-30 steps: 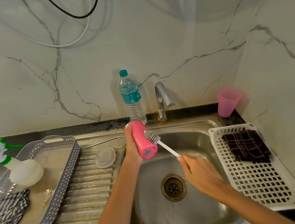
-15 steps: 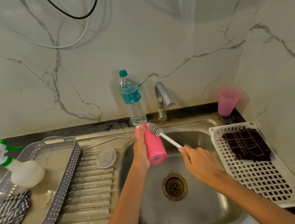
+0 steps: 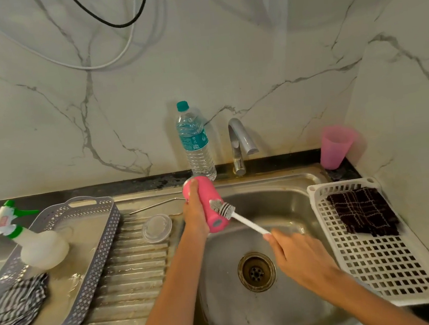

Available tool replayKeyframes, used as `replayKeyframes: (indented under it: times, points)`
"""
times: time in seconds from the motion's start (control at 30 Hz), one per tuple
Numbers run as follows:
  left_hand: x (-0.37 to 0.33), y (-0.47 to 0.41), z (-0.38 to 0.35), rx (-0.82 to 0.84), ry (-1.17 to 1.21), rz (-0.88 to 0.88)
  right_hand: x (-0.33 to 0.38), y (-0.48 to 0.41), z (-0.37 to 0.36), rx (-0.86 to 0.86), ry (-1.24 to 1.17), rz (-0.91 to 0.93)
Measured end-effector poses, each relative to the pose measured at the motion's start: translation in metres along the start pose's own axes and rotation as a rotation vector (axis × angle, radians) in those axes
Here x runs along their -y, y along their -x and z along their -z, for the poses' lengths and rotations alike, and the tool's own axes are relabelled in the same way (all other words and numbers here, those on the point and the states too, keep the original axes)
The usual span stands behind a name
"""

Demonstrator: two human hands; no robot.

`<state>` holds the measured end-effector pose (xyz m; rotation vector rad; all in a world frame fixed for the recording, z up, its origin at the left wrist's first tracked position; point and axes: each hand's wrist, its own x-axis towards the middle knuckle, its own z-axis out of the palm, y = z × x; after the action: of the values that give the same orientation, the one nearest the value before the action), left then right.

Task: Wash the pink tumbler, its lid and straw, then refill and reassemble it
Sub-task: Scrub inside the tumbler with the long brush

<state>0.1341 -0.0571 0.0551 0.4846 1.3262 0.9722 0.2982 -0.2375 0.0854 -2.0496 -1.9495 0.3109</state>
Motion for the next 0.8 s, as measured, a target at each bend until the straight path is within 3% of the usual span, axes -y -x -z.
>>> replayKeyframes:
  times: [0.17, 0.37, 0.5, 0.7, 0.8]
  points:
    - [0.025, 0.022, -0.019, 0.029, -0.063, -0.093, 0.0, -0.047, 0.006, -0.073, 0.007, -0.127]
    - [0.008, 0.008, -0.002, -0.039, -0.063, -0.08, -0.001, -0.012, 0.004, -0.004, 0.015, -0.005]
    - [0.031, 0.027, -0.019, 0.066, -0.08, -0.067, -0.002, -0.052, 0.003, -0.067, -0.027, -0.13]
    - [0.007, 0.015, -0.002, 0.063, 0.027, -0.047, 0.002, -0.01, -0.003, -0.015, -0.075, -0.046]
    - [0.024, 0.031, -0.011, 0.19, 0.011, -0.088, 0.0, -0.044, 0.002, -0.057, -0.097, -0.114]
